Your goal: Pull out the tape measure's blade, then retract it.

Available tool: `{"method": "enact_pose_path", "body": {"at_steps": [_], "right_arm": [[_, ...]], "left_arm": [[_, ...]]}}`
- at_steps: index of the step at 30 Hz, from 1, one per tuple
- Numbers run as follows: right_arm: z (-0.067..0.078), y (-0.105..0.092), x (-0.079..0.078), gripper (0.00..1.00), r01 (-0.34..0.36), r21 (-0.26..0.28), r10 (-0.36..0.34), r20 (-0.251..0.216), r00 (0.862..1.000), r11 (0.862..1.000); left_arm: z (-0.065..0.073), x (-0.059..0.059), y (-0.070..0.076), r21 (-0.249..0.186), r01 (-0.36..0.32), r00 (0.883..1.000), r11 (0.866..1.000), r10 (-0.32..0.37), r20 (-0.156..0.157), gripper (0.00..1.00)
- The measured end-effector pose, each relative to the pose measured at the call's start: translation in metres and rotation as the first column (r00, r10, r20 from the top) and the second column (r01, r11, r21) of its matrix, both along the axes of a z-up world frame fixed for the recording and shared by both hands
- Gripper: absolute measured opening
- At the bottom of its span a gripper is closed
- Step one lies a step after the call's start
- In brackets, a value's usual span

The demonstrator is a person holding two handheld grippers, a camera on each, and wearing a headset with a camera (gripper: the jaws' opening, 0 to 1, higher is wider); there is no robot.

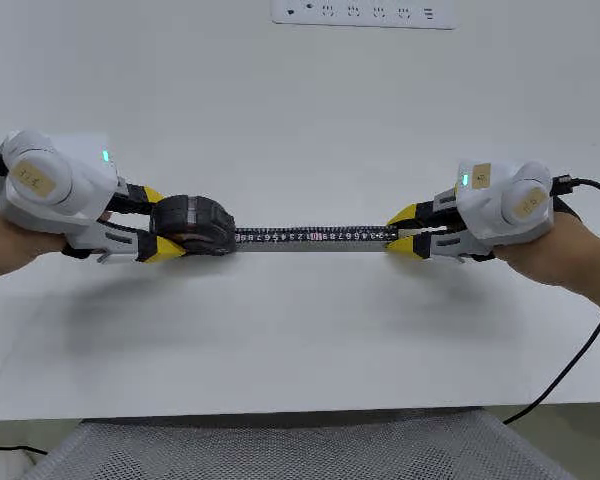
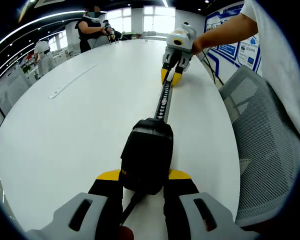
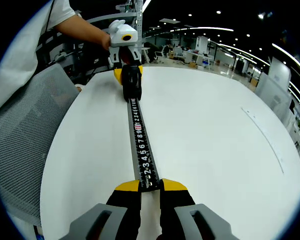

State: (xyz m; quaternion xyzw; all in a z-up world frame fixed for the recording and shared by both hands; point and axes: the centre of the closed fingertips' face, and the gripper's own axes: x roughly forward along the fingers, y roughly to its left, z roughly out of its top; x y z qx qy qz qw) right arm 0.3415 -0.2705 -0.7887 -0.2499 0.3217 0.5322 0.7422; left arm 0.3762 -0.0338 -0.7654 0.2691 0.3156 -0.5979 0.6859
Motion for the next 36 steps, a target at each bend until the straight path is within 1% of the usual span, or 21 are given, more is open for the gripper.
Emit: {"method": "enact_pose_path", "body": {"at_steps": [4,10,11,13,24,29,31,35,36], "right_arm": [[0.0,-0.007,-0.001,0.1,0.001,-0.015,-0.001,-0.001,1.0,1.0],[-0.001,-0.022,-0.002,0.1,0.022,-0.035,-0.022,-0.005,1.0,0.999],[-0.001,-0.022,-0.001,0.1,0.019,-0.037,-0.019,0.002,1.0,0.999],[-0.001,-0.025,0.0,0.1,0.025,-0.038,-0.025,0.001,1.0,0.999],[0.0,-0.028,0.001,0.11,0.031,-0.044,-0.031,0.001,1.0,0.999],[-0.001,-0.028,0.002,0.11,0.037,-0.043,-0.037,-0.007,0.999,0.998],[-0.001,-0.028,0.001,0.11,0.03,-0.05,-0.031,-0.008,0.999,0.998],[-0.001,-0.028,0.001,0.12,0.033,-0.048,-0.034,-0.017,0.999,0.998],[-0.001,-0.028,0.0,0.12,0.021,-0.056,-0.022,-0.016,1.0,0.998]], "left_arm": [[0.0,0.0,0.0,0.002,0.003,1.0,1.0,-0.003,0.003,0.26],[0.0,0.0,0.0,0.001,0.003,1.0,1.0,-0.003,0.003,0.26],[0.0,-0.001,0.0,0.001,0.004,1.0,1.0,-0.004,0.004,0.26],[0.0,-0.001,0.0,0.001,0.004,1.0,1.0,-0.004,0.006,0.26],[0.0,-0.001,0.0,0.004,0.004,1.0,1.0,-0.004,0.008,0.26],[0.0,-0.001,-0.001,0.007,0.001,1.0,1.0,-0.001,0.008,0.26],[0.0,-0.001,-0.001,0.009,0.001,1.0,1.0,-0.001,0.013,0.26],[0.0,-0.001,-0.001,0.01,-0.003,1.0,1.0,0.003,0.011,0.26],[0.0,-0.001,-0.001,0.01,-0.005,1.0,1.0,0.005,0.008,0.26]]}}
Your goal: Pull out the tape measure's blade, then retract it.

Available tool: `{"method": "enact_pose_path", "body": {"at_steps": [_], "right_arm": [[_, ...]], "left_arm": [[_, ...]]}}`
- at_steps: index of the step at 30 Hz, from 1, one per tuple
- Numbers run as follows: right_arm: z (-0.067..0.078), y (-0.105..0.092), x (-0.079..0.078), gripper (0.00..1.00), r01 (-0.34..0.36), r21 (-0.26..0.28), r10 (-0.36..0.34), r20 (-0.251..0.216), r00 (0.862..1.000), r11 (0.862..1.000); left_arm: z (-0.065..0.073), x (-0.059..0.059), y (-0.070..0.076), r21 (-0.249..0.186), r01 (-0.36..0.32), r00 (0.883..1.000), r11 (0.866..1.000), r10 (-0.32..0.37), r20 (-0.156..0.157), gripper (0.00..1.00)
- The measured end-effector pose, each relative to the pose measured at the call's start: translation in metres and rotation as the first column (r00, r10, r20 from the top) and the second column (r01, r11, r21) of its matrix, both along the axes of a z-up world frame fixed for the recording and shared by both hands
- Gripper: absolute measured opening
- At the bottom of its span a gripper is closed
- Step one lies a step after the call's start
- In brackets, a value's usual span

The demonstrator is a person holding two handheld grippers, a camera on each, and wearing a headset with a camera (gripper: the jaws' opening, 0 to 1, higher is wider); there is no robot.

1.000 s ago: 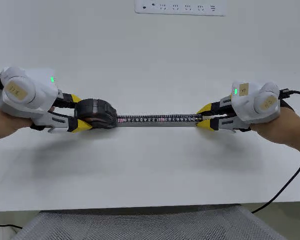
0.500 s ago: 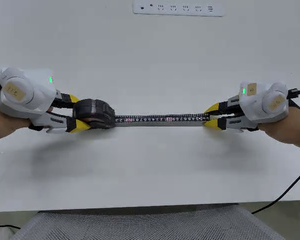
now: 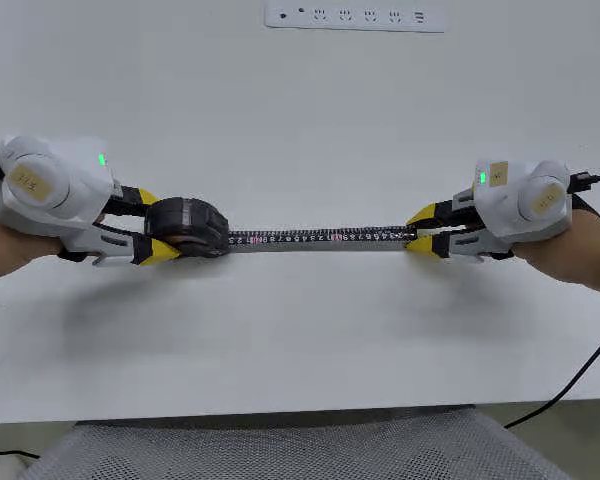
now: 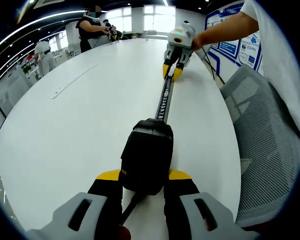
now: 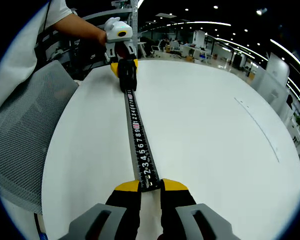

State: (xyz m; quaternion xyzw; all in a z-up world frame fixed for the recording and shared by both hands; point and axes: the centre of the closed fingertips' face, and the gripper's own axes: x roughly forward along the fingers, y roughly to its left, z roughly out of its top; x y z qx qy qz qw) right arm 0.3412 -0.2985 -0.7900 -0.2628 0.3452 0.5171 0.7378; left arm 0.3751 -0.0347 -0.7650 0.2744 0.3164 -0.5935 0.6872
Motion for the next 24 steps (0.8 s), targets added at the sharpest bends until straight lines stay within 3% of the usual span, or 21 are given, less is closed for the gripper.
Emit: {"method": "enact_pose_path", "body": {"at_steps": [3,21,24], "right_arm": [[-0.0003,-0.0001,-0.0008,0.12,-0.022,-0.013,0.022,0.004,1.0,1.0],[-0.001,-0.0011,-0.0024,0.14,0.01,-0.013,-0.01,-0.018,1.0,1.0],[0.0005,-0.0002,-0.0025,0.21,0.041,0.004,-0.04,-0.032,0.999,0.999]], "left_arm": [[-0.0002,0.0001,0.0,0.002,0.001,1.0,1.0,-0.001,-0.002,0.27],[-0.0004,0.0011,0.0004,0.011,-0.007,1.0,1.0,0.007,0.009,0.27],[-0.0005,0.001,0.0007,0.013,-0.006,1.0,1.0,0.006,0.015,0.29]]}}
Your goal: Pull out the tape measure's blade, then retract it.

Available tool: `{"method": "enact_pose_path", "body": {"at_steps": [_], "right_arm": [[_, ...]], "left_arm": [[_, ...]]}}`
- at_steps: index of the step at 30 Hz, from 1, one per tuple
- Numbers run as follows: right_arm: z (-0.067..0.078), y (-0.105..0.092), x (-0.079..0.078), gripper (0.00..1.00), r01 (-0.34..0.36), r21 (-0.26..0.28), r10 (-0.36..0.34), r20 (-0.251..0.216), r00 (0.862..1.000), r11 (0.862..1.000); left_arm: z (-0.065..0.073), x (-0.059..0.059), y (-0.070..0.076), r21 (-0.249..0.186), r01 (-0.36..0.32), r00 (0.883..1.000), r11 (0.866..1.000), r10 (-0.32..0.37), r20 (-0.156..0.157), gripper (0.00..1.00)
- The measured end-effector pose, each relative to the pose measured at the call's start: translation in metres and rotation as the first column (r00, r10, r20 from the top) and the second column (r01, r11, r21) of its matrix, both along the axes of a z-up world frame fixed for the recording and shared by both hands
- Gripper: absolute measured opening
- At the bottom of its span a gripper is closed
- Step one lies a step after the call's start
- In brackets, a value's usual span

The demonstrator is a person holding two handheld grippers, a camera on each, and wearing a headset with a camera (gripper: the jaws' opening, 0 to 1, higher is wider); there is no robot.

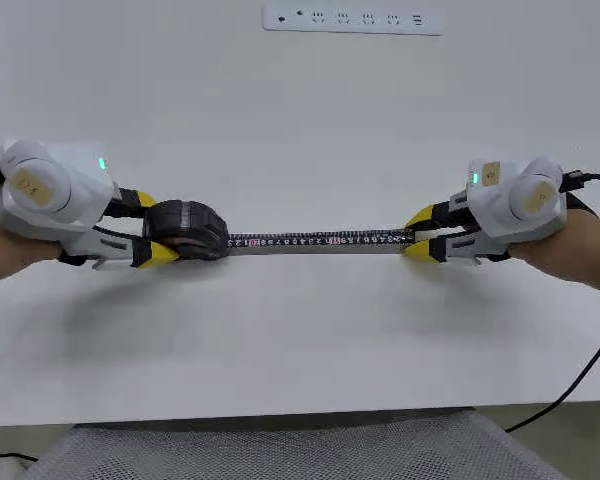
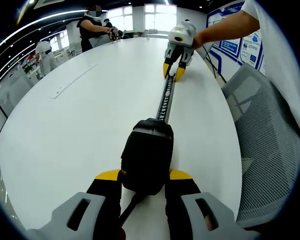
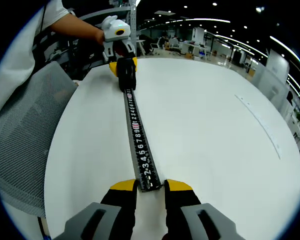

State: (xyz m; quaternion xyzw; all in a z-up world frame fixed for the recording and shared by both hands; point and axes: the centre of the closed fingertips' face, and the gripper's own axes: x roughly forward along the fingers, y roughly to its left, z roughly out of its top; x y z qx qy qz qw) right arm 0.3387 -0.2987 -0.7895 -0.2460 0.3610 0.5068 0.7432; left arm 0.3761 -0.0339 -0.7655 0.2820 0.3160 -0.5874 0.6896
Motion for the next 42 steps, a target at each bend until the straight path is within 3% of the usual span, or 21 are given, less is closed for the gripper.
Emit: {"method": "enact_pose_path", "body": {"at_steps": [5,9,15,17,18,22,23,24,25,27,29,30,33,35,38,40,42], "right_arm": [[0.002,0.0,0.0,0.24,0.015,0.011,-0.015,-0.008,1.0,1.0],[0.001,-0.002,-0.001,0.23,0.016,0.004,-0.016,-0.009,1.0,1.0],[0.007,-0.001,-0.001,0.25,0.056,0.035,-0.056,-0.003,0.998,0.998],[0.007,-0.001,-0.002,0.27,0.075,0.044,-0.075,-0.008,0.997,0.996],[0.008,0.001,-0.005,0.28,0.116,0.068,-0.113,-0.045,0.993,0.991],[0.01,-0.002,-0.005,0.37,0.167,0.083,-0.163,-0.045,0.986,0.982],[0.012,-0.002,-0.004,0.41,0.195,0.1,-0.191,-0.05,0.98,0.976],[0.012,-0.002,-0.005,0.44,0.201,0.103,-0.197,-0.052,0.979,0.974],[0.013,-0.002,-0.007,0.45,0.203,0.103,-0.199,-0.053,0.979,0.974],[0.014,-0.003,-0.009,0.48,0.212,0.106,-0.208,-0.049,0.977,0.972],[0.016,-0.004,-0.01,0.53,0.226,0.102,-0.224,-0.032,0.974,0.969],[0.019,-0.003,-0.011,0.54,0.247,0.121,-0.245,-0.034,0.969,0.961],[0.021,-0.003,-0.014,0.6,0.267,0.133,-0.265,-0.03,0.964,0.955],[0.021,-0.004,-0.02,0.62,0.274,0.127,-0.273,-0.025,0.962,0.953],[0.026,-0.004,-0.022,0.68,0.311,0.162,-0.312,-0.022,0.95,0.936],[0.026,-0.004,-0.026,0.72,0.322,0.154,-0.323,-0.022,0.946,0.934],[0.028,-0.003,-0.03,0.74,0.335,0.169,-0.333,-0.042,0.942,0.927]], "left_arm": [[-0.001,-0.003,0.0,0.001,0.003,1.0,1.0,-0.003,-0.009,0.35],[0.0,-0.003,0.0,-0.007,-0.003,1.0,1.0,0.003,-0.009,0.36],[0.002,-0.003,0.002,-0.022,-0.021,1.0,1.0,0.021,-0.016,0.37],[0.006,-0.002,0.002,-0.058,-0.062,0.997,0.996,0.06,-0.037,0.39],[0.009,0.001,0.003,-0.083,-0.093,0.995,0.992,0.09,-0.043,0.39],[0.011,-0.002,0.008,-0.099,-0.137,0.99,0.986,0.133,-0.048,0.43],[0.012,-0.006,0.009,-0.112,-0.157,0.986,0.981,0.151,-0.065,0.44],[0.013,-0.006,0.01,-0.116,-0.173,0.984,0.978,0.167,-0.061,0.45],[0.015,-0.003,0.013,-0.123,-0.202,0.979,0.972,0.199,-0.038,0.46],[0.017,-0.004,0.016,-0.138,-0.259,0.965,0.956,0.252,-0.07,0.49],[0.018,-0.004,0.021,-0.142,-0.267,0.964,0.953,0.264,-0.042,0.51],[0.018,-0.005,0.024,-0.149,-0.298,0.955,0.943,0.293,-0.055,0.52],[0.018,-0.011,0.028,-0.15,-0.312,0.95,0.938,0.305,-0.066,0.55],[0.023,-0.013,0.03,-0.169,-0.338,0.941,0.926,0.335,-0.047,0.58],[0.027,-0.018,0.033,-0.182,-0.37,0.929,0.911,0.367,-0.052,0.64],[0.027,-0.022,0.035,-0.183,-0.386,0.922,0.904,0.383,-0.053,0.68],[0.03,-0.023,0.037,-0.183,-0.403,0.914,0.897,0.405,-0.024,0.73]]}}
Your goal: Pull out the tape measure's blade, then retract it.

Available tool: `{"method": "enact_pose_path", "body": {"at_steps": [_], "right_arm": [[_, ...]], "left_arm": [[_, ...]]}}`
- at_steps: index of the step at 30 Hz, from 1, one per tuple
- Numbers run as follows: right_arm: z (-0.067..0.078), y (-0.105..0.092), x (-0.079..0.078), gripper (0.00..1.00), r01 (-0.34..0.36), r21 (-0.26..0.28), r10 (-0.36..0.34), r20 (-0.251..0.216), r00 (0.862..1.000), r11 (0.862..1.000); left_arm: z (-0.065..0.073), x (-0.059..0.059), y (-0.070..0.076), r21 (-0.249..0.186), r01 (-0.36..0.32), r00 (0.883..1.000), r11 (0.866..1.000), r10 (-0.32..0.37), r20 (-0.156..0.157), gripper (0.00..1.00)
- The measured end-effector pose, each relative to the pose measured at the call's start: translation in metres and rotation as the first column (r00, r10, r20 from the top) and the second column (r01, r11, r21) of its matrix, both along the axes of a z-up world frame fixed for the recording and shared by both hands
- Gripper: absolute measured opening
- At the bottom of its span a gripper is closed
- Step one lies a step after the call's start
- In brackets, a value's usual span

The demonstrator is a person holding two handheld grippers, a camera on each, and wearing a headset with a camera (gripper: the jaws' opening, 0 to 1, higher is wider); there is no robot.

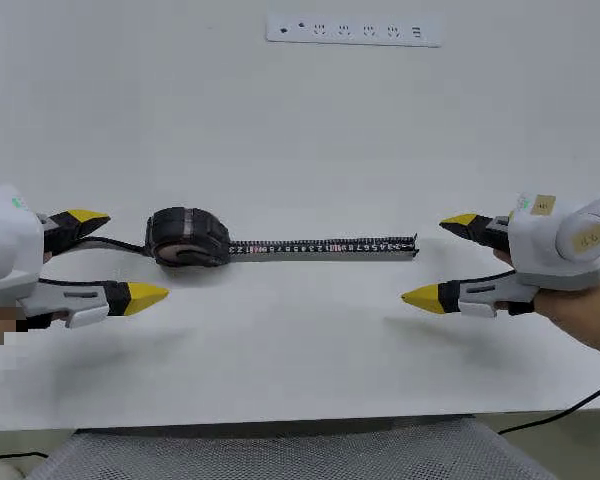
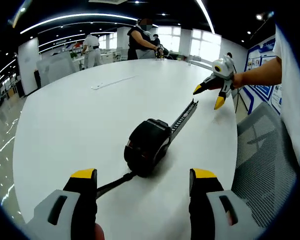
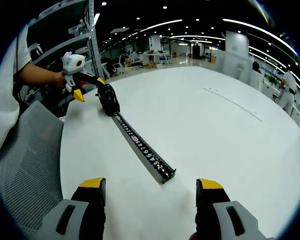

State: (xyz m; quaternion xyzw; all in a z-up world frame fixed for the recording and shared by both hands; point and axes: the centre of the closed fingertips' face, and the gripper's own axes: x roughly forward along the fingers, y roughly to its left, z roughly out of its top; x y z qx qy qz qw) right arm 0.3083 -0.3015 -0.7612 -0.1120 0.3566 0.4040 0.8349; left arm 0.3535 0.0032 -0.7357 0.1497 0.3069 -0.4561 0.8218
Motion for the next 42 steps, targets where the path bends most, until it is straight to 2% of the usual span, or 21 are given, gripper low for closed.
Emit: {"method": "enact_pose_path", "body": {"at_steps": [1,2,3,7,8,11,15,18,20,21,23,25,29,31,33,37,41,42], "right_arm": [[0.001,0.001,-0.001,0.76,0.041,0.035,-0.04,-0.016,0.999,0.999],[-0.001,0.0,-0.003,0.79,0.037,0.027,-0.037,-0.015,0.999,0.999],[-0.002,-0.001,-0.007,0.8,0.03,0.009,-0.03,-0.01,1.0,1.0],[0.002,-0.001,-0.014,0.85,0.051,0.02,-0.051,0.0,0.999,0.998],[0.003,-0.002,-0.016,0.87,0.063,0.02,-0.063,0.002,0.998,0.998],[0.004,-0.001,-0.022,0.91,0.078,0.017,-0.078,0.007,0.997,0.997],[0.009,0.0,-0.028,0.95,0.087,0.017,-0.087,0.022,0.996,0.996],[0.014,0.002,-0.031,0.96,0.094,0.012,-0.094,0.038,0.995,0.996],[0.018,0.002,-0.033,0.97,0.097,0.012,-0.097,0.043,0.994,0.995],[0.02,0.0,-0.033,0.98,0.098,-0.002,-0.098,0.063,0.993,0.995],[0.026,0.002,-0.036,0.98,0.104,0.013,-0.105,0.058,0.993,0.994],[0.03,0.0,-0.036,0.99,0.11,0.002,-0.11,0.08,0.991,0.994],[0.038,0.001,-0.043,0.99,0.119,0.003,-0.119,0.085,0.989,0.993],[0.041,-0.001,-0.047,0.99,0.127,0.0,-0.127,0.084,0.988,0.992],[0.044,-0.005,-0.048,0.99,0.133,-0.002,-0.132,0.093,0.987,0.991],[0.047,-0.009,-0.054,0.99,0.137,-0.013,-0.135,0.095,0.986,0.99],[0.052,-0.01,-0.058,0.99,0.149,-0.002,-0.148,0.097,0.984,0.989],[0.052,-0.01,-0.058,0.99,0.149,-0.001,-0.148,0.099,0.984,0.989]], "left_arm": [[0.001,-0.005,-0.001,-0.014,0.0,1.0,1.0,0.0,-0.018,0.73],[0.001,-0.007,-0.002,-0.021,-0.01,1.0,1.0,0.01,-0.023,0.74],[0.0,-0.007,0.001,-0.012,-0.024,1.0,1.0,0.024,-0.003,0.77],[0.005,-0.013,0.001,-0.037,-0.051,0.999,0.998,0.051,-0.001,0.84],[0.007,-0.014,0.002,-0.037,-0.062,0.998,0.997,0.062,0.01,0.84],[0.01,-0.019,0.004,-0.059,-0.09,0.996,0.994,0.09,-0.001,0.87],[0.009,-0.024,0.008,-0.057,-0.115,0.993,0.992,0.116,0.002,0.92],[0.01,-0.029,0.012,-0.075,-0.145,0.989,0.987,0.144,-0.017,0.92],[0.011,-0.032,0.014,-0.074,-0.158,0.987,0.985,0.157,-0.016,0.93],[0.011,-0.034,0.016,-0.076,-0.165,0.986,0.983,0.164,-0.017,0.93],[0.012,-0.038,0.017,-0.078,-0.174,0.985,0.982,0.173,-0.021,0.94],[0.012,-0.041,0.019,-0.074,-0.181,0.984,0.981,0.18,-0.022,0.95],[0.016,-0.048,0.022,-0.087,-0.202,0.979,0.976,0.199,-0.04,0.96],[0.018,-0.05,0.024,-0.088,-0.209,0.978,0.974,0.207,-0.029,0.96],[0.017,-0.053,0.024,-0.087,-0.213,0.977,0.973,0.209,-0.045,0.96],[0.018,-0.057,0.025,-0.088,-0.212,0.977,0.973,0.208,-0.044,0.96],[0.02,-0.062,0.026,-0.089,-0.213,0.977,0.973,0.21,-0.037,0.97],[0.02,-0.063,0.026,-0.092,-0.212,0.977,0.973,0.208,-0.044,0.97]]}}
